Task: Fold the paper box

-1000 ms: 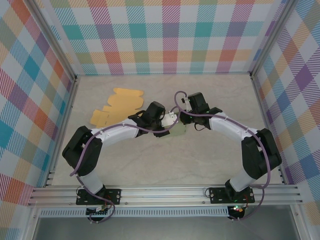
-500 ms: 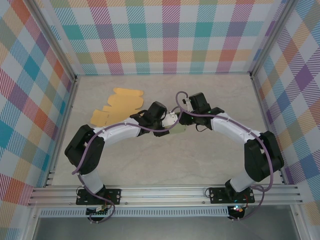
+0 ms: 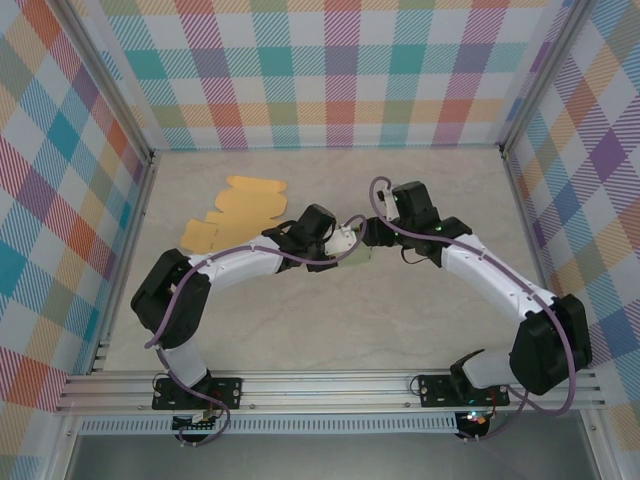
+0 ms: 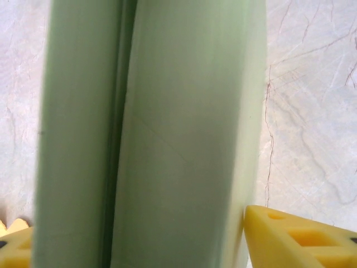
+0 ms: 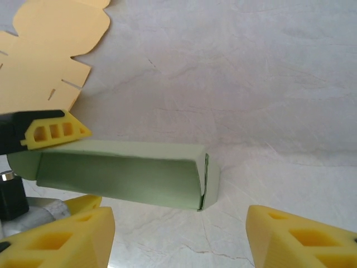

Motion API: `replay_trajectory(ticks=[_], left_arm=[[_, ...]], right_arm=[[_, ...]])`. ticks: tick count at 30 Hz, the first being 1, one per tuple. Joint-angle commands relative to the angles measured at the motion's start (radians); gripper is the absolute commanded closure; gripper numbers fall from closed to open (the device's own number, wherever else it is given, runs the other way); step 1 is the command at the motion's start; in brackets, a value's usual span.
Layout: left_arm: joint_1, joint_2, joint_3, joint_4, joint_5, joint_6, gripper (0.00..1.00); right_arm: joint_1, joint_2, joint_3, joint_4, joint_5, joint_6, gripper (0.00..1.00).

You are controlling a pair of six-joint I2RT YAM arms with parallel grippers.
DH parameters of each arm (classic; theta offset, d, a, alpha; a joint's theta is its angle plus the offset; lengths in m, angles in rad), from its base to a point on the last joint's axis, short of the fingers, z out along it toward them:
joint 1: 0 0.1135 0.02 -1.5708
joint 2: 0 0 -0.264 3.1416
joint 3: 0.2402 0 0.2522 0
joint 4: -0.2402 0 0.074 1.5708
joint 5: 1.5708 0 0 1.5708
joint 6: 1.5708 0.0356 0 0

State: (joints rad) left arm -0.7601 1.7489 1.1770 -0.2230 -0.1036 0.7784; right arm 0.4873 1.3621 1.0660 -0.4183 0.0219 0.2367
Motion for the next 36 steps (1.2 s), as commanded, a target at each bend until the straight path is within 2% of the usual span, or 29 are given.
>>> replay_trajectory(ticks=[1, 5, 16, 18, 28, 32, 36], left_arm=[[-0.016, 0.014, 0.031, -0.030, -0.013, 0.010, 0.45], [-0.018, 0.027, 0.045, -0.046, -0.019, 0.009, 0.49], [-0.021, 0.040, 0.053, -0.046, -0.043, -0.014, 0.49], [-0.022, 0.057, 0.069, -0.063, -0.051, -0.031, 0.49], [-0.017, 0.112, 0.119, -0.122, -0.063, -0.094, 0.47], [-0.014, 0.104, 0.112, -0.120, -0.043, -0.105, 0.47], [-0.010, 0.091, 0.108, -0.119, -0.004, -0.122, 0.43]], right_arm=[[-0.033, 0.023, 0.055, -0.049, -0.033, 0.058, 0.35], [-0.057, 0.101, 0.114, -0.052, -0.105, 0.084, 0.35], [-0.085, 0.257, 0.207, -0.059, -0.153, 0.120, 0.40], [-0.085, 0.269, 0.201, -0.062, -0.152, 0.115, 0.45], [-0.091, 0.253, 0.083, 0.001, -0.160, 0.136, 0.52], [-0.095, 0.259, 0.058, 0.032, -0.155, 0.136, 0.59], [-0.097, 0.288, 0.050, 0.049, -0.145, 0.131, 0.60]])
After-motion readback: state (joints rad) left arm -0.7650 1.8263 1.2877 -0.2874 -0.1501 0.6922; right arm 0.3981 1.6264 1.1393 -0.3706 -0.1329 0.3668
